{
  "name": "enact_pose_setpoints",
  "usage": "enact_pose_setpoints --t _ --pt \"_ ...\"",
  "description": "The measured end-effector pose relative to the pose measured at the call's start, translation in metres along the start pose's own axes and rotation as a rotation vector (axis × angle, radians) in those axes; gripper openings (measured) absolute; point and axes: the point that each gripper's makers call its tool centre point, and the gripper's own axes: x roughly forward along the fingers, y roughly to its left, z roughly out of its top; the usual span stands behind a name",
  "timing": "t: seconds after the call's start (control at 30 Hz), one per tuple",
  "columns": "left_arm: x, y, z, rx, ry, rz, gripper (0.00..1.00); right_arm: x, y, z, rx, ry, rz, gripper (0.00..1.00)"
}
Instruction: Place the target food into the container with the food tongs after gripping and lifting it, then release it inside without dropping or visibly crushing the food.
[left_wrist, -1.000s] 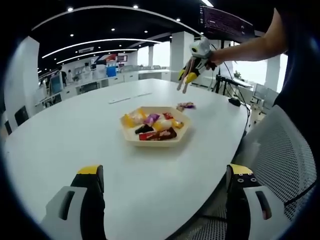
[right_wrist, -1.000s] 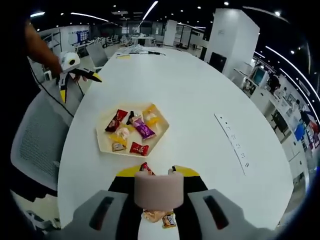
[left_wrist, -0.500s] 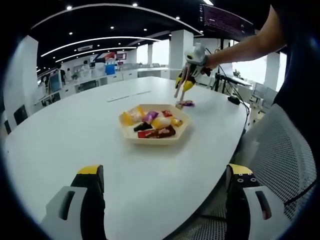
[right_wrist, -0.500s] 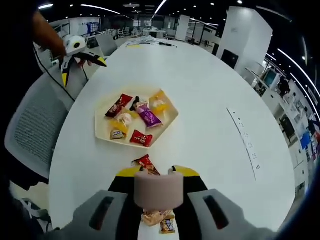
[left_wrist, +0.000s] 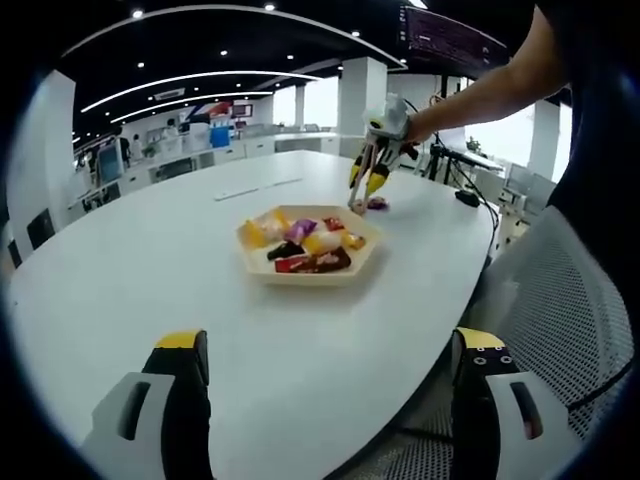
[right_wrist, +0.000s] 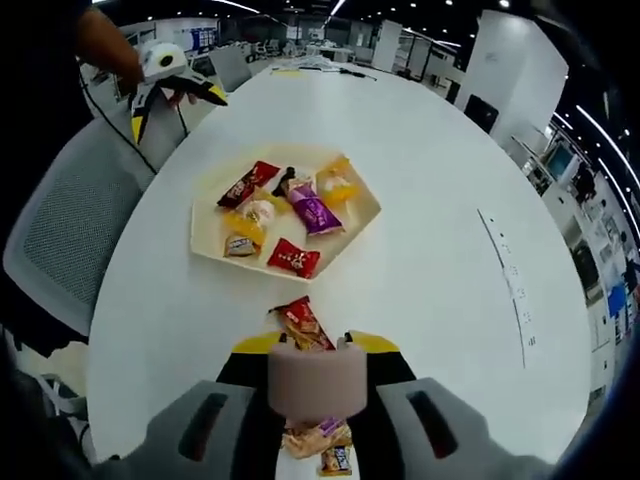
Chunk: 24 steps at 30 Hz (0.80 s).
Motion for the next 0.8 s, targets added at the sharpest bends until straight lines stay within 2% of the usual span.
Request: enact_pose_setpoints --t 0.23,0.27,0.3,0.37,0.53,0.7,0.8 --pt "0.0005 -0.0003 -0.001 -0.001 0.003 -0.006 0.98 0.0004 -0.003 0.0003 0.004 0.006 -0.01 0.22" --pt "0.0004 -0.0003 -0.0012 0.0 0.003 -0.006 0.98 0.0005 -0.003 -0.0002 0.033 0.006 -0.014 0.22" --pt "0.0006 -0.0007 -0.0018 0.001 0.007 -0.008 0.98 0.0001 -0.0032 -0.0023 0.106 0.014 -0.024 0.22" --pt "0.0006 -0.001 -0.002 0.003 0.009 -0.007 0.98 -0.0026 -0.0013 -0.0023 0.161 0.025 -0.019 0.22" --pt "0.0002 -0.0003 -0.0026 0.002 0.008 -0.008 0.97 -0.003 0.0042 -0.0029 0.104 0.026 -0.006 0.22" --pt "0.0003 -0.0007 -0.0033 0.003 0.01 -0.01 0.97 -0.0003 -0.003 0.0 0.136 0.008 -0.03 0.23" --pt "0.0003 -0.0003 -0.0035 0.003 0.012 -0.009 0.97 0.0034 -0.005 0.0011 0.12 -0.003 -0.034 0.23"
